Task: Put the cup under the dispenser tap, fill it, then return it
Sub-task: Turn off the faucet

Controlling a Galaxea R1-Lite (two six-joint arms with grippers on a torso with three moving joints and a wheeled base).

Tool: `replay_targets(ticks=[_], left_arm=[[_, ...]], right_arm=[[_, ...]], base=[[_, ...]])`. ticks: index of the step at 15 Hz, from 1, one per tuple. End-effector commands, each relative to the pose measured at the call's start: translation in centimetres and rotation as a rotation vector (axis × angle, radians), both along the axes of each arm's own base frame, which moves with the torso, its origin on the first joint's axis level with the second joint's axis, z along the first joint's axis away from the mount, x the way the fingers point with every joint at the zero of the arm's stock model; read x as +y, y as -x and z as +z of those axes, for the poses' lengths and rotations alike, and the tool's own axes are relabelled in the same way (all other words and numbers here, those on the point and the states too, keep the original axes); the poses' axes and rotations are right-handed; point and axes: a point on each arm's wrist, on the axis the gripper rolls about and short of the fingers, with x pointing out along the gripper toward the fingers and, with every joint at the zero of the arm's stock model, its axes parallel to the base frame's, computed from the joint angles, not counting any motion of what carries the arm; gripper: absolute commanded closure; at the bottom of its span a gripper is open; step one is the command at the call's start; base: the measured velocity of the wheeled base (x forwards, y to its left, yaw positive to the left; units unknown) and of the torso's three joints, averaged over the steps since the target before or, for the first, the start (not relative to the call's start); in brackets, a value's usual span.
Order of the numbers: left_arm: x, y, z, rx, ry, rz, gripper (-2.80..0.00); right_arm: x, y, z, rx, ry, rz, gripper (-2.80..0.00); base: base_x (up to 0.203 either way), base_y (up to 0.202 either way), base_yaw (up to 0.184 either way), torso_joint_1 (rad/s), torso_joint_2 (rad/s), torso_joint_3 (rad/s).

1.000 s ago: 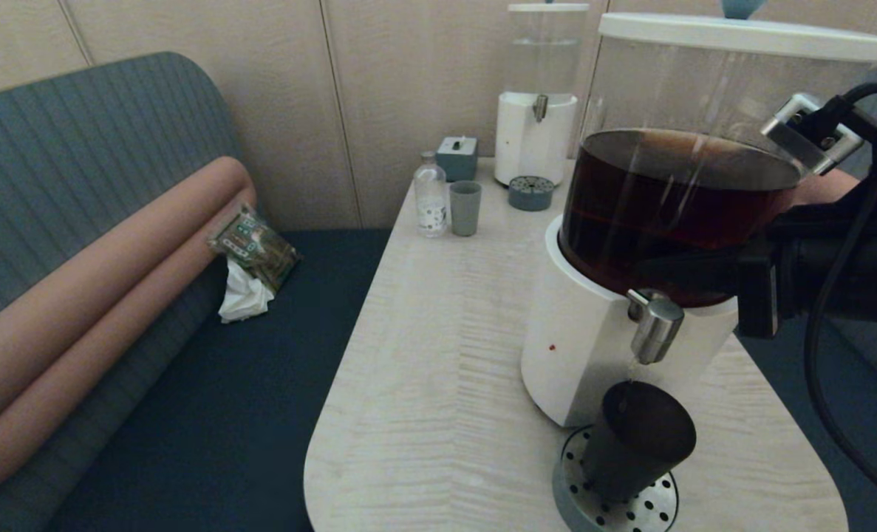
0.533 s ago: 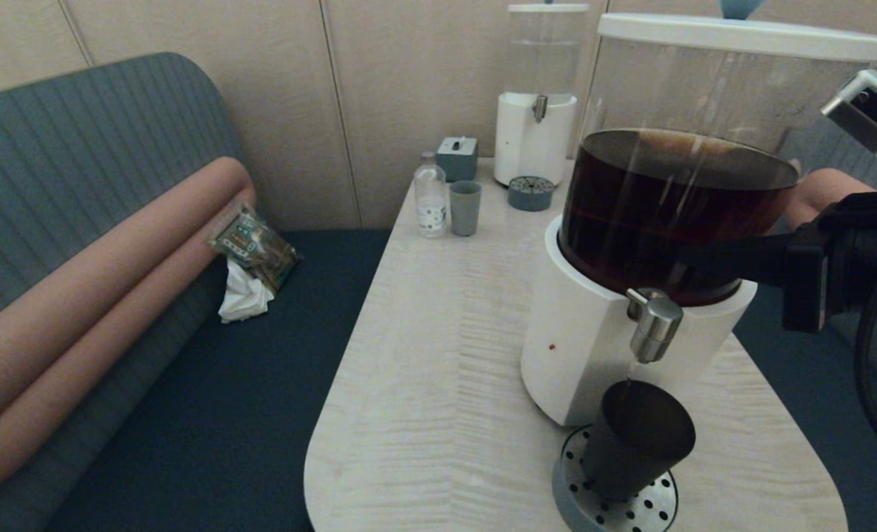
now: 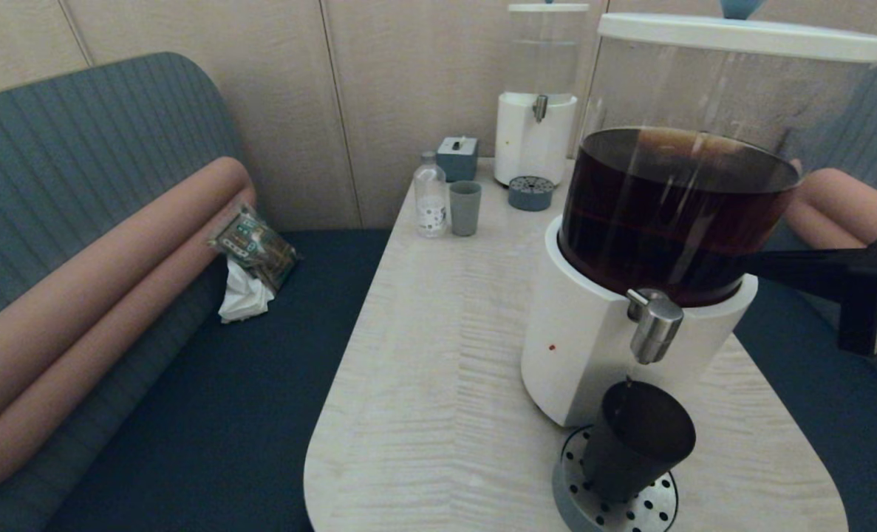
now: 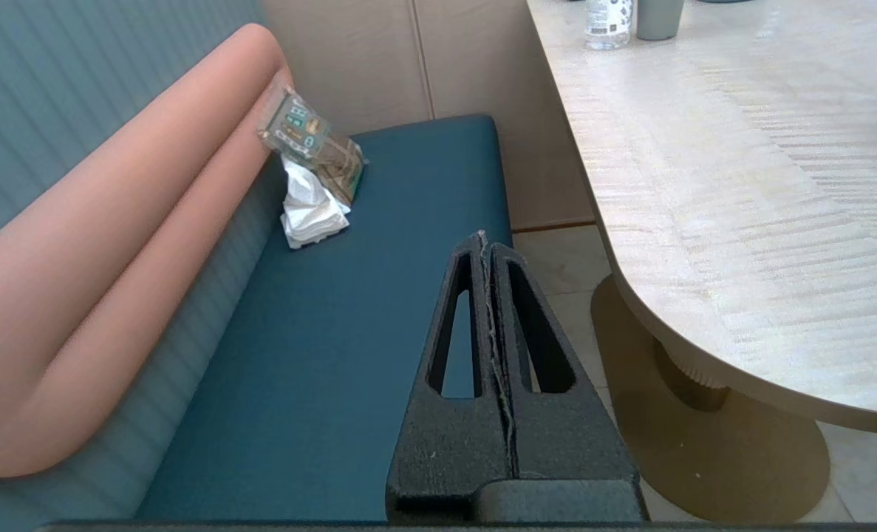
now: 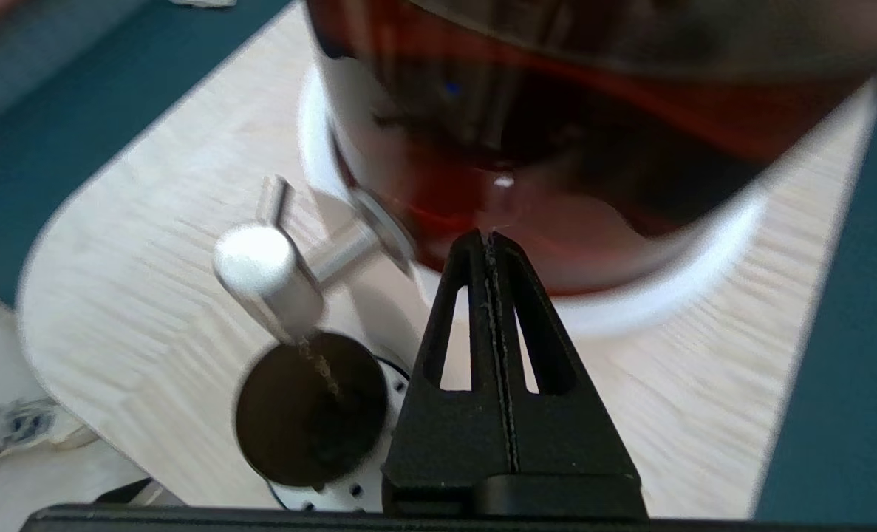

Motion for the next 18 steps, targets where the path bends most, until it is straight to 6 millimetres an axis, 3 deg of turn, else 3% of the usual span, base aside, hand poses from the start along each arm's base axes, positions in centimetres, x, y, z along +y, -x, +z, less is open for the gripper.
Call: replay_targets(ticks=[1, 5, 10, 18], left_arm=[[0.0, -0.3, -1.1, 0.040, 0.000, 0.000, 0.00], [0.0, -0.3, -1.1, 0.040, 0.000, 0.000, 0.00], [0.0, -0.3, -1.1, 0.040, 0.000, 0.000, 0.00], [0.0, -0.3, -1.1, 0.040, -0.001, 0.000, 0.00]], right_arm=[[-0.7, 1.3, 0.0, -0.023, 0.000, -0.032, 0.00], [-1.6, 2.4, -0.7, -0.036, 0.039, -0.182, 0.00], [-3.6, 3.9, -1.6, -0.042, 0.026, -0.244, 0.00], [-6.7, 10.6, -2.1, -0.164, -0.102, -0.262, 0.00]], base=[[0.000, 0.000, 0.000, 0.000, 0.00, 0.000], [0.000, 0.000, 0.000, 0.000, 0.00, 0.000], [0.000, 0.000, 0.000, 0.000, 0.00, 0.000], [0.000, 0.000, 0.000, 0.000, 0.00, 0.000]])
